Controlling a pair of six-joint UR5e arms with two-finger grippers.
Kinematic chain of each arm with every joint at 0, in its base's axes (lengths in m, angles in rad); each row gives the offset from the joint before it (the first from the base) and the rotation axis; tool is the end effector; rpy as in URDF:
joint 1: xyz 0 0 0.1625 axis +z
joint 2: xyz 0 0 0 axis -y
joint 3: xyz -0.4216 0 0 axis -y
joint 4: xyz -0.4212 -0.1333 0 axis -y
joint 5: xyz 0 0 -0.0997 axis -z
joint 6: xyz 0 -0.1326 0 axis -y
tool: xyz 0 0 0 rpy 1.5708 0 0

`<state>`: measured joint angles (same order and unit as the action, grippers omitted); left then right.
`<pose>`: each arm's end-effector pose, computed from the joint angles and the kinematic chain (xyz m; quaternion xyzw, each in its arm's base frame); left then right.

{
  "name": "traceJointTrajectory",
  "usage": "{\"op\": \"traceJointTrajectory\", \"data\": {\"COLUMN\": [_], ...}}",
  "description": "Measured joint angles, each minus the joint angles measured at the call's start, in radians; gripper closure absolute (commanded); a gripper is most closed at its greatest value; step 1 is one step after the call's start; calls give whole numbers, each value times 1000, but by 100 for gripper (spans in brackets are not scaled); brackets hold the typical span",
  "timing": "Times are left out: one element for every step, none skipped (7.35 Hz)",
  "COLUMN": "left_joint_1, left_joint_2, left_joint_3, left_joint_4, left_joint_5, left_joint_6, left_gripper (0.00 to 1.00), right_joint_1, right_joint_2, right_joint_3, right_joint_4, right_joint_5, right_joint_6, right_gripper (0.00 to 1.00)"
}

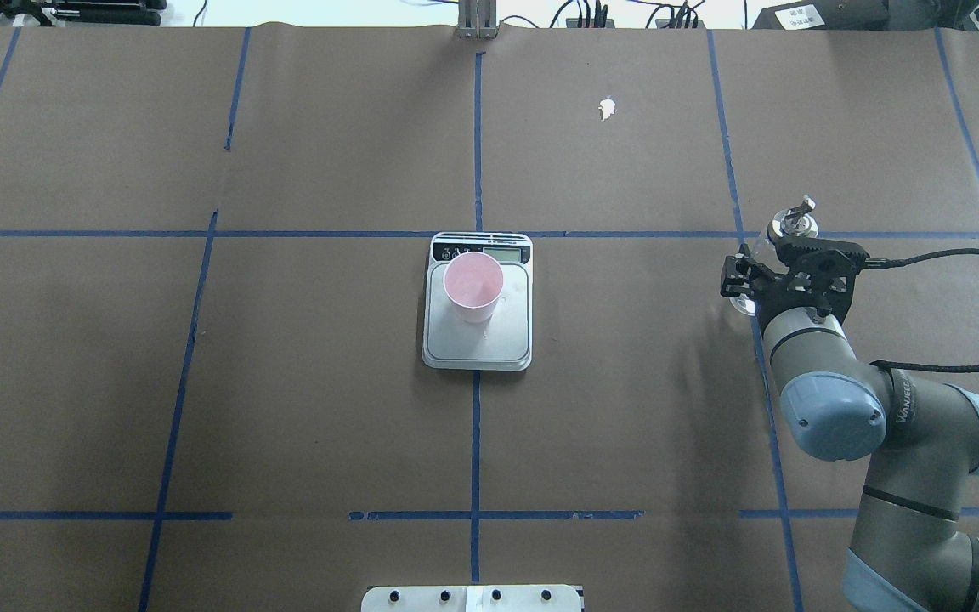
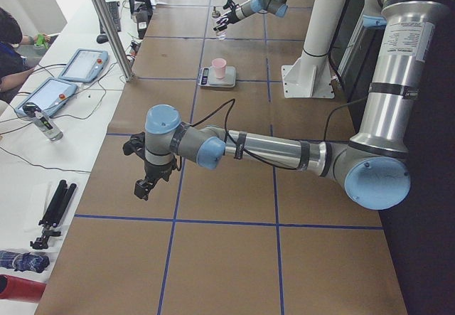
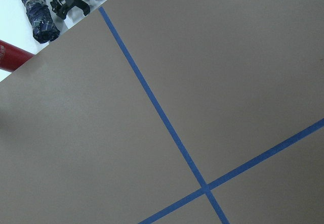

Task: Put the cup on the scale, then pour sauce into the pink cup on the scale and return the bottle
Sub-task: 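Lower the bottle onto the table with the right gripper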

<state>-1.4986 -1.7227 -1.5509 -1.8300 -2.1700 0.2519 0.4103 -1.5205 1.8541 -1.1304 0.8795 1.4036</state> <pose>-0.0140 -0.6179 0.5870 0.2109 0.2717 0.2078 0.9157 -0.4284 -0.4239 0.4490 0.4019 -0.2510 0.2326 0.8493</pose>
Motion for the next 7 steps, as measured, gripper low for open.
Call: {"op": "traceJointTrajectory", "data": {"left_joint_1": [0,0,0,0,0,0,0], "left_joint_2": [0,1,1,1,1,1,1], "left_joint_3": [0,0,0,0,0,0,0], "left_joint_4": [0,0,0,0,0,0,0], "left_joint_5": [0,0,0,0,0,0,0], "left_joint_6": [0,0,1,1,1,1,1], "left_gripper": [0,0,0,0,0,0,0], "right_joint_1": [-3,-6,-7,-9,-9,-10,-10], "right_joint_2": [0,0,-1,-1,-1,-1,-1], "right_joint_3": [0,0,1,1,2,2,1], "right_joint_4": [0,0,0,0,0,0,0], "right_joint_5": [0,0,-1,-1,-1,-1,-1], "right_joint_6": [0,0,0,0,0,0,0], "right_gripper": [100,93,86,79,64,58,52]}}
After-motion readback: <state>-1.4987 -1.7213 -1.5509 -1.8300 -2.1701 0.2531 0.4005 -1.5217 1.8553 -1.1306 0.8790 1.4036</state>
